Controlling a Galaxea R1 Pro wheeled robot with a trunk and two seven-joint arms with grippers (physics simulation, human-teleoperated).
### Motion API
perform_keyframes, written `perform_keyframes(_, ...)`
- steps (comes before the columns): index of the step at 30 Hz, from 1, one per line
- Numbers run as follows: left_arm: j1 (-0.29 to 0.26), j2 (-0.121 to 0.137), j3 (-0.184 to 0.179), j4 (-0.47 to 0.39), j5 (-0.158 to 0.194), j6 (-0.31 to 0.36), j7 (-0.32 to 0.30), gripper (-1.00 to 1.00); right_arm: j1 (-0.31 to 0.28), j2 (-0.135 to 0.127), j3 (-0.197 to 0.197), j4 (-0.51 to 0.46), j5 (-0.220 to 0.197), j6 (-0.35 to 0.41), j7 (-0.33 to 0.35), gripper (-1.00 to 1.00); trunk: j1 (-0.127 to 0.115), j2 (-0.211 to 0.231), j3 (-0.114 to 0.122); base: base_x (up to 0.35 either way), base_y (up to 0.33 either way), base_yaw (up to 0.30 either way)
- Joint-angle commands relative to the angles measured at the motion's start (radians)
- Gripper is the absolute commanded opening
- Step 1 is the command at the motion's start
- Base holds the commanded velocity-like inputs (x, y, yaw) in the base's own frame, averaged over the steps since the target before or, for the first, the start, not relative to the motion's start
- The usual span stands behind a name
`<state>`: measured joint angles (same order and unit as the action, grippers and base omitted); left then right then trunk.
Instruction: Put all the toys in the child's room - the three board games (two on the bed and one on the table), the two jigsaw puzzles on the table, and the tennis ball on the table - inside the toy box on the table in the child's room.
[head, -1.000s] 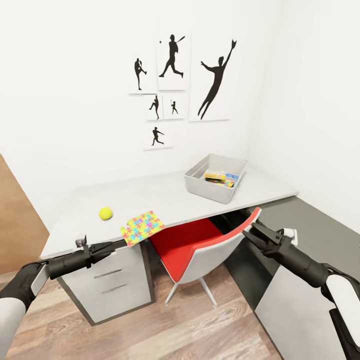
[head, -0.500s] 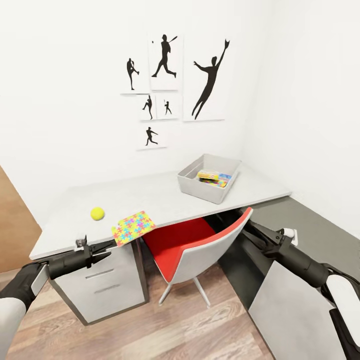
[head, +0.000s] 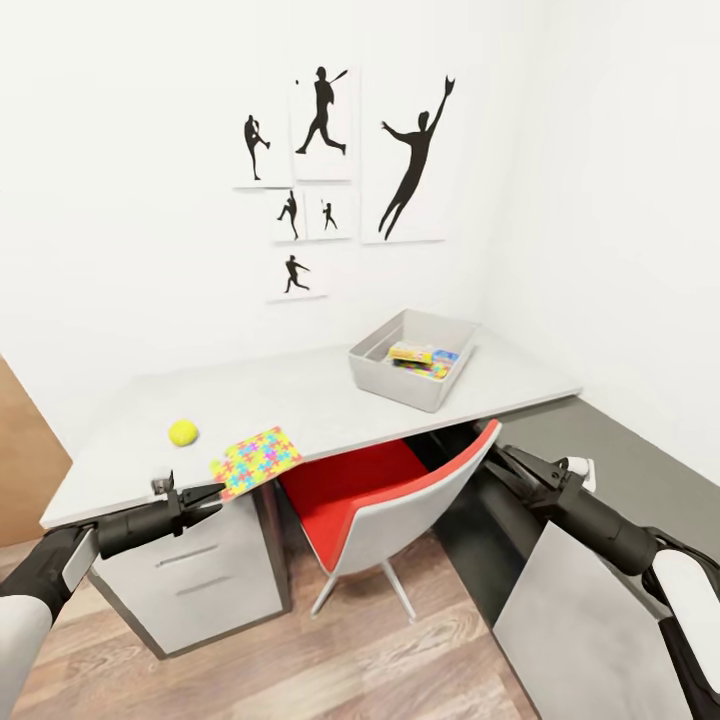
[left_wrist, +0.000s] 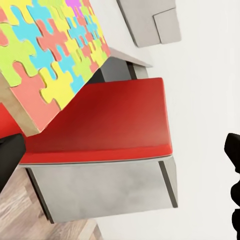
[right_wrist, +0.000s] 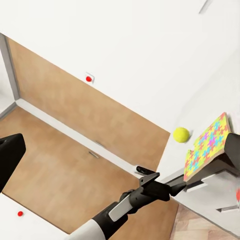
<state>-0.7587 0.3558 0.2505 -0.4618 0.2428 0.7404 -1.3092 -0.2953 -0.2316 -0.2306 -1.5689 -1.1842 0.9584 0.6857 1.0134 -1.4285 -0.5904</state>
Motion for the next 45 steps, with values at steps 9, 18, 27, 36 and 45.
perform_keyframes(9,-0.001,0.000,0.001,0.000,0.001,0.011,-0.002,1.00,-0.001,0.000,0.000,0.000,0.001,0.005,0.001,1.00,0.000,0.000,-0.001,0.036,-0.035,0.000)
perform_keyframes(18,-0.001,0.000,0.001,0.000,0.006,0.011,-0.004,1.00,-0.001,0.000,0.001,0.000,0.001,0.005,0.000,1.00,0.015,-0.028,-0.013,0.001,-0.001,0.000)
perform_keyframes(27,-0.001,0.001,0.001,0.000,0.007,0.012,-0.004,1.00,-0.001,0.000,0.001,0.000,0.001,0.004,0.000,1.00,0.027,-0.049,-0.023,0.000,0.000,0.000)
perform_keyframes(36,-0.001,0.001,0.001,0.000,0.007,0.012,-0.004,1.00,-0.001,0.000,0.000,0.000,0.001,0.005,0.000,1.00,0.027,-0.049,-0.023,0.000,0.000,0.000)
perform_keyframes(45,-0.001,0.007,0.001,0.000,0.008,0.028,-0.006,1.00,-0.001,0.000,0.000,0.000,0.001,0.005,0.002,1.00,0.027,-0.049,-0.023,0.000,0.000,0.000)
